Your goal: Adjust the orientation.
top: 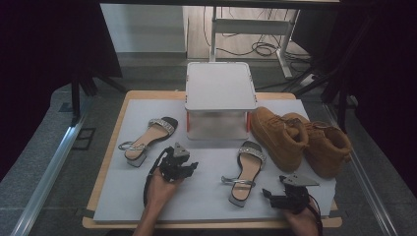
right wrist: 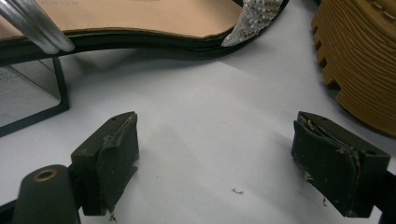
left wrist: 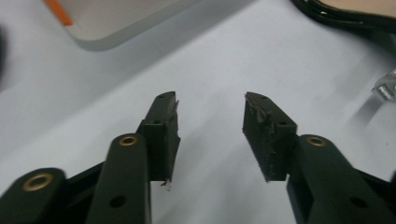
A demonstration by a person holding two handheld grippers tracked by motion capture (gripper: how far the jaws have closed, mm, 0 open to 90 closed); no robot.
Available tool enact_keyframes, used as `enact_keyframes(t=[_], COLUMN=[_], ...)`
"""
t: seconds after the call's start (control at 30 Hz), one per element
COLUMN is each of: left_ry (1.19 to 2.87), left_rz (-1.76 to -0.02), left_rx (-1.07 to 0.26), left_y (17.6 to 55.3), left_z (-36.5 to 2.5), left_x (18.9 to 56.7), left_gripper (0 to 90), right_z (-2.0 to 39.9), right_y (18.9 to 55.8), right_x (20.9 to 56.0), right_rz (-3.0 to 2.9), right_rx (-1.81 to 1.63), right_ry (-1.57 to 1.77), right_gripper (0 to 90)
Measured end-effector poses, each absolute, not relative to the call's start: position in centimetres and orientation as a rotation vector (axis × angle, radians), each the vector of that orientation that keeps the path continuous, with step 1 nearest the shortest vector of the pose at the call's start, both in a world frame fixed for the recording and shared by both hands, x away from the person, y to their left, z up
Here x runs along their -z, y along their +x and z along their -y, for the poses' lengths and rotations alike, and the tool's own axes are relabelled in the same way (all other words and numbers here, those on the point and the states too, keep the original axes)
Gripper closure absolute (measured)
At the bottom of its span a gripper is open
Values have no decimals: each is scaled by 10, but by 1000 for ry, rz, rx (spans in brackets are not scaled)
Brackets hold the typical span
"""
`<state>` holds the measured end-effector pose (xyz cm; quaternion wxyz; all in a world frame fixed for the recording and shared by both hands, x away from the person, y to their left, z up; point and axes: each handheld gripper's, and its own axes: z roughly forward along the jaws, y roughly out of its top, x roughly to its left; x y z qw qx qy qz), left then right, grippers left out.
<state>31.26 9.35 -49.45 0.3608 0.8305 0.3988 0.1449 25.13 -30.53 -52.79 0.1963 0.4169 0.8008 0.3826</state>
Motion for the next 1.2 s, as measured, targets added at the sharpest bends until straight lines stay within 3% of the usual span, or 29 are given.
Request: enact_keyframes(t=[0.9, 1.2], left_ry=[2080, 2062], left_rz=[-1155, -1207], left_rx=[-422, -452], left_y=[274, 264], left_z=[-171, -196], left_x=[500, 500], left_gripper=[195, 180], right_z=[305, 305], right_y=[251, 251], right_x=[528, 528], right_rz=[-2242, -2241], right_rx=[-1071, -1071], right_ry=[1170, 1170], right_gripper=[150, 150])
